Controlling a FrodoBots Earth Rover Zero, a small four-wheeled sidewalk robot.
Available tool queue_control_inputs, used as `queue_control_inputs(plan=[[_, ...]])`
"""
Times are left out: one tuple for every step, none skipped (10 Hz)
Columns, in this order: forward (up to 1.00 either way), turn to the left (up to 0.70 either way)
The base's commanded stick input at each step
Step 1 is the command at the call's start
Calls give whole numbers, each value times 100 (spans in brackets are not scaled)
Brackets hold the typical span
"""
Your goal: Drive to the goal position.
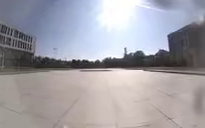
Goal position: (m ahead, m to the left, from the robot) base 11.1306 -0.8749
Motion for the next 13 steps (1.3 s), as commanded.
queue_control_inputs(plan=[[70,0],[70,0],[70,0],[70,0],[70,0],[70,0],[70,0],[70,0],[70,0],[70,0],[70,0],[70,0],[70,0]])
